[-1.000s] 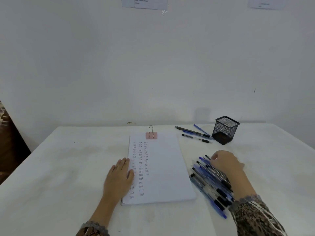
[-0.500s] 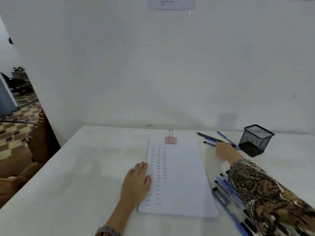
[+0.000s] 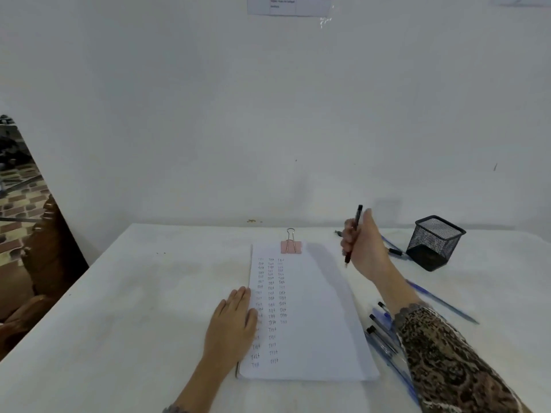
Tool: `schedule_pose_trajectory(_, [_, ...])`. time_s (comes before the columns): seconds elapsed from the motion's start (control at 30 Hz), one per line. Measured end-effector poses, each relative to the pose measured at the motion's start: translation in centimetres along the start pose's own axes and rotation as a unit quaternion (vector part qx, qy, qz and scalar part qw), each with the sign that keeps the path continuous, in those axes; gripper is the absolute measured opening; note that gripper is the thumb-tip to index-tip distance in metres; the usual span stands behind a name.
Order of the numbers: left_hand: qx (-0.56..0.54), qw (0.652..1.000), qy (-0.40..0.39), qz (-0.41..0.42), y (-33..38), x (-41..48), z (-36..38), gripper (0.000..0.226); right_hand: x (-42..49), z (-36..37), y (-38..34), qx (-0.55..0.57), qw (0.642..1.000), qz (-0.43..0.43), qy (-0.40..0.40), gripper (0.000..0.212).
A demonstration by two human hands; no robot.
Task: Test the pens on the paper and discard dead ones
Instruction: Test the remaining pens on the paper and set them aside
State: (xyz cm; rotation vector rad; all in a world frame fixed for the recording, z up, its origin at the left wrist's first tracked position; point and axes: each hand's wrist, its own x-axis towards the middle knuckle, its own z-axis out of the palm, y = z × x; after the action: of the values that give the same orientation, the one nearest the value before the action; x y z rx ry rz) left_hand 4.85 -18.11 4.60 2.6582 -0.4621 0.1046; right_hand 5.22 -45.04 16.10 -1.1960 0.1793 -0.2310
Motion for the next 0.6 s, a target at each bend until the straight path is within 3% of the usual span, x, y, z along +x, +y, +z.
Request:
schedule_pose_trajectory(0.1, [-0.026, 1.0, -0.008, -0.002, -0.2, 0.3, 0.0, 0.075, -2.5, 1.9, 2.0, 0.232, 0.972, 0.02, -0.034, 0.063])
schedule_pose_trajectory(0.17, [-0.041, 0.999, -0.011, -0.003, -0.2, 0.5, -0.3, 0.066, -3.8, 2.5, 4.0, 0.325, 0.945, 0.024, 0.005, 0.062])
schedule_pose_trajectory(0.27, [-0.026, 1.0, 0.002, 0.007, -0.6, 0.7, -0.5, 0.082, -4.8, 2.8, 7.0, 0.418, 0.905, 0.037, 0.065, 0.056])
schedule_pose_trajectory(0.33, [-0.004, 1.0, 0.001, 0.006, -1.2, 0.9, -0.4, 0.096, -5.3, 2.9, 8.7, 0.448, 0.89, 0.033, 0.084, 0.049])
schedule_pose_trajectory(0.47, [0.043, 0.999, -0.005, 0.011, -1.4, 1.1, -0.7, 0.099, -5.4, 3.4, 9.6, 0.47, 0.876, 0.031, 0.102, 0.04])
schedule_pose_trajectory(0.6, [0.058, 0.998, -0.002, 0.016, -1.5, 1.1, -0.5, 0.098, -4.6, 4.4, 9.5, 0.4, 0.911, 0.051, 0.087, 0.034])
